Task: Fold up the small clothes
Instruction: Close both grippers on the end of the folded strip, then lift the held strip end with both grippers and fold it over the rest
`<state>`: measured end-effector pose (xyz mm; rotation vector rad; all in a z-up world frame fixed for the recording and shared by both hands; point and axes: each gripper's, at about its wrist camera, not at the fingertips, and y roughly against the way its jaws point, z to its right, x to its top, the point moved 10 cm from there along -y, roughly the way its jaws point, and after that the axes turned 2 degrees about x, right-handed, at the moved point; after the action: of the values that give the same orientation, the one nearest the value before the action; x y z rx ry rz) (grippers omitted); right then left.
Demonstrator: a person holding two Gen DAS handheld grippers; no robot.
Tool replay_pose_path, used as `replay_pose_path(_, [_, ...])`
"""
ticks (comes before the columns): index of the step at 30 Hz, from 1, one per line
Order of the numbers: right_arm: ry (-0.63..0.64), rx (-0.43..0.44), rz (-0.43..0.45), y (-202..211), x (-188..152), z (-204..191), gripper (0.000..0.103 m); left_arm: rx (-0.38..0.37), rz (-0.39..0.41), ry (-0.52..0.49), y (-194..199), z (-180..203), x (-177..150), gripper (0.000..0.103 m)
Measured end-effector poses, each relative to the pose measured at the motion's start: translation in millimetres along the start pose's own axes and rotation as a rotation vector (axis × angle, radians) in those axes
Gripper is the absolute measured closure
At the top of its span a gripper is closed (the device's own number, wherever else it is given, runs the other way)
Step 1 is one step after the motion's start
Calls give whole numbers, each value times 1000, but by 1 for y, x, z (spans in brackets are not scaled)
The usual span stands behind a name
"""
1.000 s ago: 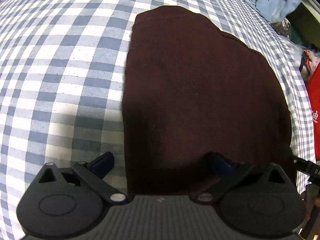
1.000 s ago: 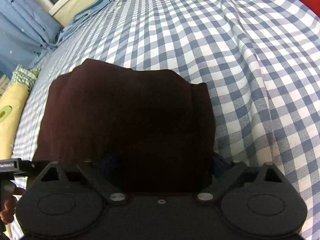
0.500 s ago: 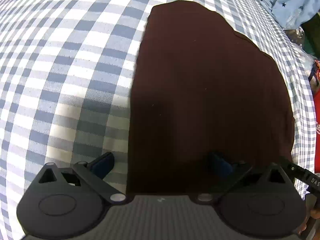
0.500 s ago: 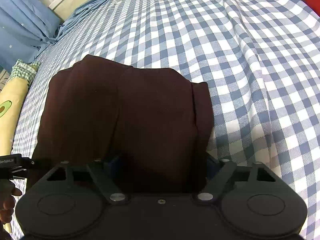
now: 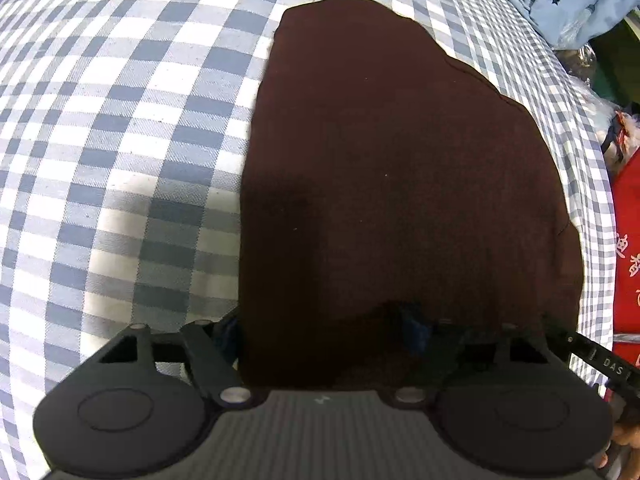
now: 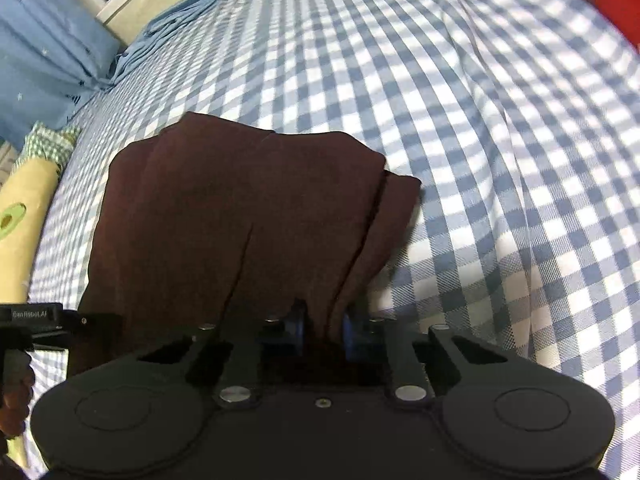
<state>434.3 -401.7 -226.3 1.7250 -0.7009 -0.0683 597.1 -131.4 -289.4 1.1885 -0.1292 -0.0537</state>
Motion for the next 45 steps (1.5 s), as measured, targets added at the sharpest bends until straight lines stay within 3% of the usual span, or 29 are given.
replay_pose_path(5, [46, -33, 61, 22, 1, -21, 88, 21, 14, -61, 12, 4, 3, 51])
replay_pose_path(11, [6, -47, 123, 45, -2, -42, 88, 16, 9, -114, 26, 12, 9, 67])
replay_pose_path(21, [-180, -51, 152, 64, -44, -29, 89, 40, -57, -272, 41, 18, 17, 71])
replay_pose_path(24, [-281, -49, 160, 60, -54, -14, 89, 23, -63, -294, 38, 12, 13, 66])
replay_pose_path(28, [-323, -56, 146, 53, -56, -5, 85, -2, -94, -219, 33, 0, 15, 52])
replay_pose_path(31, [-315, -76, 116, 46, -55, -3, 73, -10, -80, -182, 35, -11, 17, 40])
replay_pose_path(33, [-330, -77, 105, 42, -54, 2, 62, 6, -65, -161, 40, -21, 17, 20])
replay_pose_path(34, [-338, -74, 99, 40, -55, 5, 51, 16, -61, -148, 40, -25, 18, 11])
replay_pose_path(35, [-344, -68, 94, 38, -57, 6, 36, 21, -56, -139, 40, -29, 19, 10])
replay_pose_path(38, [-352, -12, 93, 31, -54, 7, 19, 12, -62, -116, 34, -37, 16, 5])
replay_pose_path(45, [-310, 11, 28, 8, -46, 0, 17, -52, -89, -39, 17, -40, 14, 4])
